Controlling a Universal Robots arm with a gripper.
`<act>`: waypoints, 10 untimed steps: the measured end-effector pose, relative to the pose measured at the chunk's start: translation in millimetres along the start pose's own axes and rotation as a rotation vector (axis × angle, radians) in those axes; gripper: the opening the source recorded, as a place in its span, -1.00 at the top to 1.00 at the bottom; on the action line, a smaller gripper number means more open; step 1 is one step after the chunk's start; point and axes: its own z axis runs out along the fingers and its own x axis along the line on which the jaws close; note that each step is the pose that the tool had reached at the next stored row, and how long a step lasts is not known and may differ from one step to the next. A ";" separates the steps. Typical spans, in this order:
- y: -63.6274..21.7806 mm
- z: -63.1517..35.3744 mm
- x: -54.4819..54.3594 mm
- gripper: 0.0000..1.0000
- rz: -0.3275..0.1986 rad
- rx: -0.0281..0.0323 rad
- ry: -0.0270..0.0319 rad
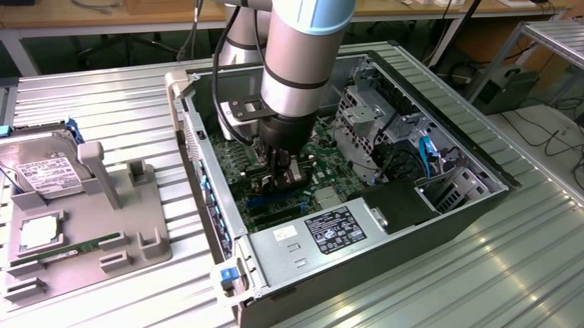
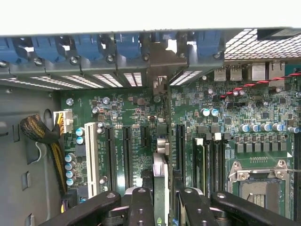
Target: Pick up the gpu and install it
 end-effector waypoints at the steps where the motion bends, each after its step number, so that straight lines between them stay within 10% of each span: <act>1: 0.0 0.1 0.0 0.47 0.000 -0.0005 0.0001; 10: -0.1 2.7 0.1 0.47 0.000 -0.0015 0.0002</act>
